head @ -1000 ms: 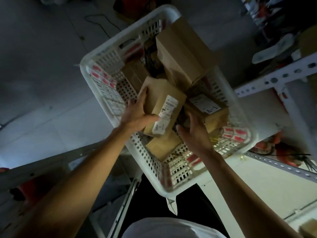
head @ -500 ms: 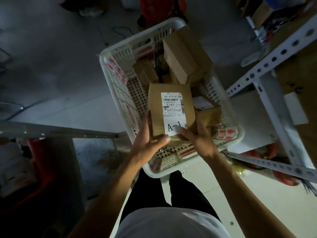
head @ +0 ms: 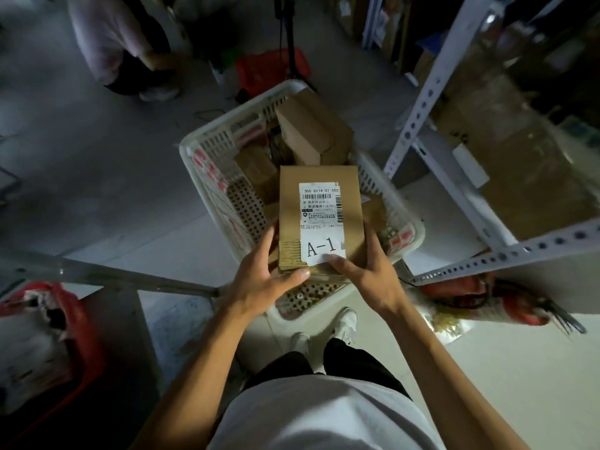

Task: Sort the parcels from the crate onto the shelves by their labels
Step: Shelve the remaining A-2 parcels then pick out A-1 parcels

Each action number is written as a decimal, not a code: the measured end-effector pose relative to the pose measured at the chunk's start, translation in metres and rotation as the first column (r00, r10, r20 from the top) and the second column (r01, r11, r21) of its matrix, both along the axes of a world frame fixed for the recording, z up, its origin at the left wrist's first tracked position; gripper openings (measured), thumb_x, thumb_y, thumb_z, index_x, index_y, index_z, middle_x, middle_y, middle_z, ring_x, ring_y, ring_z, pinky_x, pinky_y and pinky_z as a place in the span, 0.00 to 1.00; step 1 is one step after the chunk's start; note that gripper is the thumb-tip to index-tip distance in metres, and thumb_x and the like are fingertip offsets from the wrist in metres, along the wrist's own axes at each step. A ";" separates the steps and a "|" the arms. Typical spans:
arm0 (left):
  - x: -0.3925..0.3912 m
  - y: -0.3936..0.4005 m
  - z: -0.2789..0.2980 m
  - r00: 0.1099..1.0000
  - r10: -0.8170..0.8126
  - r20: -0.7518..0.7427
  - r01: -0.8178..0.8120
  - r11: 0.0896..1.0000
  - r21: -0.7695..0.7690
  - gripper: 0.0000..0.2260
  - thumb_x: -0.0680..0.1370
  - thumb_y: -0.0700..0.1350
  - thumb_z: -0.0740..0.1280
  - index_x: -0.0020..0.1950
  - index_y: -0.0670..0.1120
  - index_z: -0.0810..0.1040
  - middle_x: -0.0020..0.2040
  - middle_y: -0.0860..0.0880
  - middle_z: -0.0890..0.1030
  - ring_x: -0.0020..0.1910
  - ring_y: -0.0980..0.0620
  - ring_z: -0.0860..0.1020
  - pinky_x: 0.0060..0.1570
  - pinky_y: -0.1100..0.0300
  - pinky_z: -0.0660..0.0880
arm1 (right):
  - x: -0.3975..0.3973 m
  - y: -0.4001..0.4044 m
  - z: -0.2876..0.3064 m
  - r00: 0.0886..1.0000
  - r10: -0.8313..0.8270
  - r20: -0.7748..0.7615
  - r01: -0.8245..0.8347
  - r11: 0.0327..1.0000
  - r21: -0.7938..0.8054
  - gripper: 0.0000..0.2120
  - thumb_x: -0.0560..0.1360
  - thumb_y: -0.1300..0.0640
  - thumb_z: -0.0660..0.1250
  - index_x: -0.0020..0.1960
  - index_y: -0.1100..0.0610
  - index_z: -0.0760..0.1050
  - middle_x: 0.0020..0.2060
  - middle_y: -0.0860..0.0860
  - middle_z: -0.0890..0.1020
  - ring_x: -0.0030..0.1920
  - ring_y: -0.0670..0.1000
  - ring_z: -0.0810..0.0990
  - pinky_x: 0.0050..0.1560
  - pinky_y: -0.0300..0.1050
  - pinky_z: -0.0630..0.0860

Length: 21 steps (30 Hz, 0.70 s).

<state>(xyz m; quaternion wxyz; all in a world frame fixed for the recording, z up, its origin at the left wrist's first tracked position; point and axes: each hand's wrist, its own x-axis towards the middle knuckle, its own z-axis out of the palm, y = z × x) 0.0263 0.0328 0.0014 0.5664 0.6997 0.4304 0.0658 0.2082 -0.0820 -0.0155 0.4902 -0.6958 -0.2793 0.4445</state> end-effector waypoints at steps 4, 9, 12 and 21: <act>-0.002 -0.004 0.000 0.990 -0.142 -0.015 0.142 0.990 0.016 0.43 0.69 0.57 0.76 0.78 0.61 0.56 0.70 0.60 0.73 0.69 0.61 0.70 0.70 0.46 0.68 | -0.018 -0.028 0.017 0.991 -0.124 0.042 0.124 0.992 0.009 0.36 0.73 0.57 0.76 0.74 0.44 0.61 0.50 0.23 0.79 0.53 0.29 0.78 0.49 0.24 0.73; 0.005 -0.026 -0.002 0.958 -0.286 -0.023 0.287 0.958 0.028 0.46 0.68 0.54 0.79 0.78 0.62 0.55 0.69 0.61 0.75 0.67 0.64 0.72 0.63 0.60 0.71 | -0.039 -0.076 0.029 0.957 -0.286 0.049 0.285 0.958 0.032 0.36 0.74 0.64 0.73 0.75 0.50 0.60 0.54 0.33 0.79 0.51 0.28 0.78 0.46 0.23 0.73; 0.016 -0.046 -0.004 0.935 -0.354 -0.011 0.354 0.935 0.018 0.44 0.69 0.49 0.79 0.78 0.59 0.57 0.61 0.66 0.77 0.59 0.74 0.73 0.55 0.72 0.73 | -0.047 -0.110 0.028 0.930 -0.361 0.063 0.359 0.932 0.042 0.37 0.72 0.55 0.76 0.75 0.44 0.60 0.54 0.33 0.80 0.53 0.30 0.79 0.46 0.24 0.74; 0.075 -0.145 0.004 0.818 -0.575 0.021 0.575 0.815 -0.072 0.51 0.63 0.59 0.78 0.80 0.55 0.55 0.71 0.53 0.75 0.70 0.56 0.73 0.67 0.47 0.74 | -0.036 -0.230 0.038 0.817 -0.561 0.134 0.561 0.827 0.040 0.36 0.70 0.44 0.75 0.64 0.22 0.57 0.56 0.28 0.79 0.58 0.36 0.79 0.49 0.34 0.80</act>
